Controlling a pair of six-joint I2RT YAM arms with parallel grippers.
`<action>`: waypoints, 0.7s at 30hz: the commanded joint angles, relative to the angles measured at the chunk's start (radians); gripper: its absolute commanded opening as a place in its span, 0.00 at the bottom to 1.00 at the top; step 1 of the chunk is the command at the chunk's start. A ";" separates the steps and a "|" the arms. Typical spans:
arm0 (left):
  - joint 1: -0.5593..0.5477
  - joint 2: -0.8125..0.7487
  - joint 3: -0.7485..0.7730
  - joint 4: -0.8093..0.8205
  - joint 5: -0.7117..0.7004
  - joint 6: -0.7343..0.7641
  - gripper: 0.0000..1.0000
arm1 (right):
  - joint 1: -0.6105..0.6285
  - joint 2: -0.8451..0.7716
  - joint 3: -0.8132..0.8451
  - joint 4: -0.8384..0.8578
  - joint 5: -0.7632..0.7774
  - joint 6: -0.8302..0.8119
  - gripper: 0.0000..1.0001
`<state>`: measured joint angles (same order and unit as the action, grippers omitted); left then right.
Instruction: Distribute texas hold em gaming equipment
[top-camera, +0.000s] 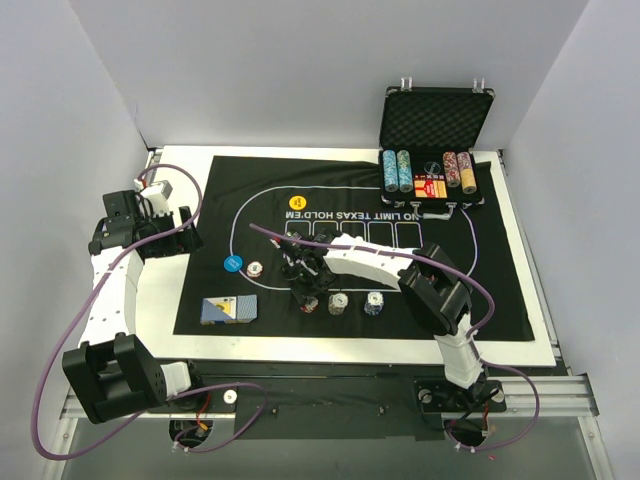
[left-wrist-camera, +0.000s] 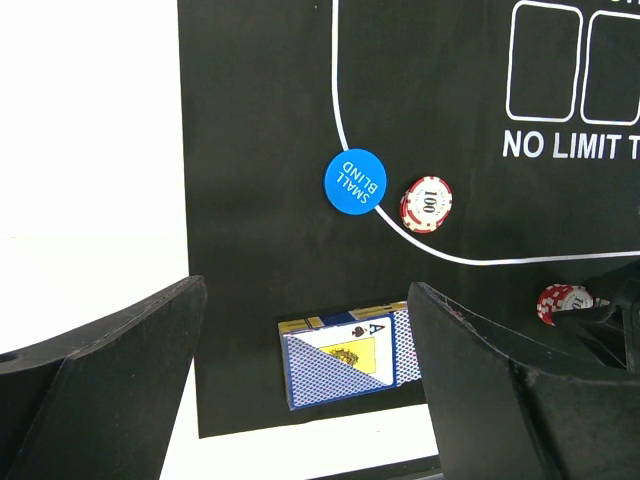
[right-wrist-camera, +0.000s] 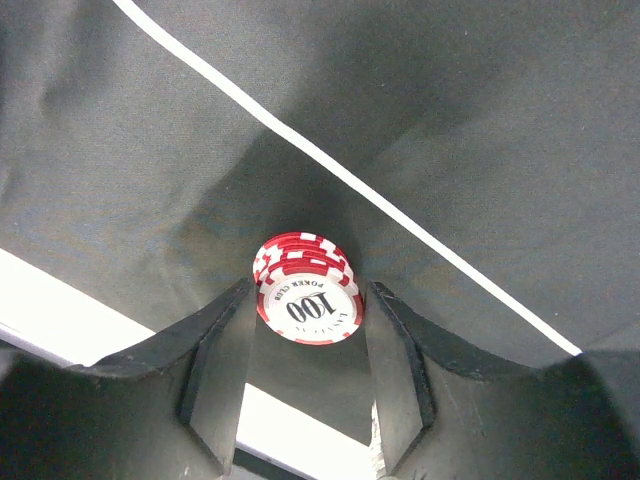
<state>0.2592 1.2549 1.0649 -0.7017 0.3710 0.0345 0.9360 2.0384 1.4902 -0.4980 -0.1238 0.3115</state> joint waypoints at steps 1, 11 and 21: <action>0.006 -0.012 0.038 0.010 -0.004 0.008 0.93 | 0.004 -0.006 -0.011 -0.039 0.007 -0.012 0.45; 0.006 -0.014 0.038 0.011 -0.003 0.008 0.93 | 0.012 -0.006 -0.031 -0.031 0.013 -0.014 0.47; 0.008 -0.014 0.033 0.013 -0.006 0.008 0.93 | 0.015 -0.035 -0.044 -0.020 0.032 -0.009 0.32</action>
<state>0.2592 1.2549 1.0649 -0.7013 0.3706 0.0345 0.9440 2.0384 1.4605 -0.4892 -0.1238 0.3088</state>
